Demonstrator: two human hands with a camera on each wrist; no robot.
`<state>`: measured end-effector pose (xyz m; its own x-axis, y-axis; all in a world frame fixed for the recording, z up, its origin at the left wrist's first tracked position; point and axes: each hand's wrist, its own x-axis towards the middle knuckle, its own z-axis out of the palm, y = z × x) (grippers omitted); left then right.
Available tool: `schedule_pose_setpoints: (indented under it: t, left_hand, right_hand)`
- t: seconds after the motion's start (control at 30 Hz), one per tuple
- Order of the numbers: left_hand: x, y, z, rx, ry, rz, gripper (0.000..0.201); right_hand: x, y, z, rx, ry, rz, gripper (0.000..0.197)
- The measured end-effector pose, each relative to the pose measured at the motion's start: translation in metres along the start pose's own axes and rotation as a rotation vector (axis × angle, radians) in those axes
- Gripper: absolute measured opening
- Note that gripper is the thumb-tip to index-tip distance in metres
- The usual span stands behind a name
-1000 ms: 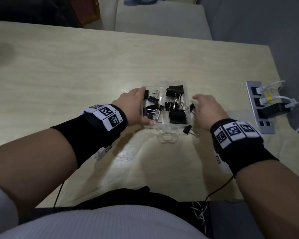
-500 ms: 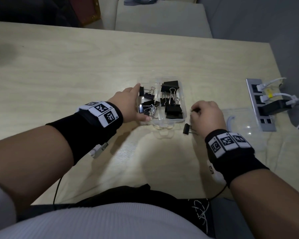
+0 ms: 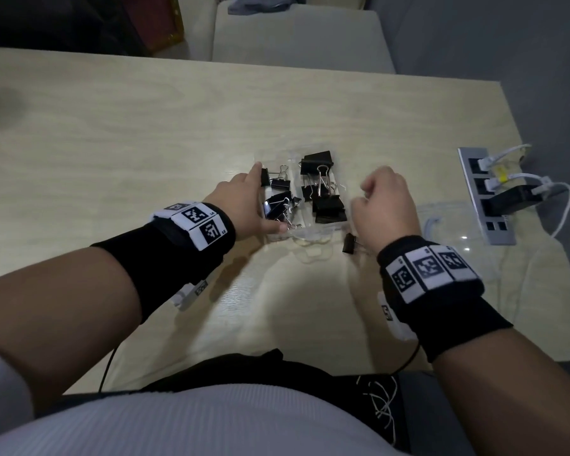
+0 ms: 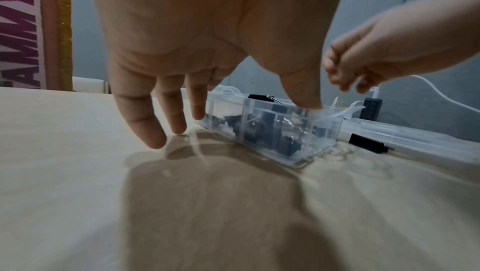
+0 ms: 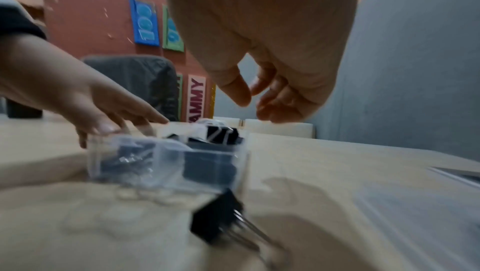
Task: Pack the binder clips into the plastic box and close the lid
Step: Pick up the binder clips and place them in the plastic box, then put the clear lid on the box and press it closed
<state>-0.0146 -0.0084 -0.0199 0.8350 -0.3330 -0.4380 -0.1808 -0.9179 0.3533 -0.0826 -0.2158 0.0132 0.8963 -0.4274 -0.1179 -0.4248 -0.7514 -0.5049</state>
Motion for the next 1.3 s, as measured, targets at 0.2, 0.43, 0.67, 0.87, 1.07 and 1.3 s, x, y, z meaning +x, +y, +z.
schedule_pose_setpoints:
  t: [0.2,0.43,0.67,0.87,1.07,1.3]
  left_hand:
    - [0.000,0.001,0.002,0.016,0.018,-0.008,0.123]
    - [0.002,-0.004,-0.013,0.030,0.100,0.023,0.115]
    - [0.021,-0.011,-0.028,0.008,0.108,0.167,0.076]
    - [0.010,-0.007,-0.022,0.051,0.127,0.151,0.047]
    - [-0.014,0.001,-0.009,0.328,0.192,0.443,0.046]
    - [-0.016,0.005,0.009,0.536,-0.022,0.604,0.055]
  right_hand:
    - [-0.021,0.045,0.024,-0.252,-0.398,0.035,0.049]
    - [-0.026,0.056,0.026,-0.078,-0.090,0.123,0.037]
    - [-0.030,0.012,0.015,0.115,0.027,-0.087,0.036]
    - [-0.032,-0.019,0.036,0.008,-0.122,-0.341,0.049]
    - [-0.029,0.012,0.027,-0.012,-0.008,-0.250,0.029]
    - [-0.021,0.061,0.003,-0.138,0.178,-0.037,0.027]
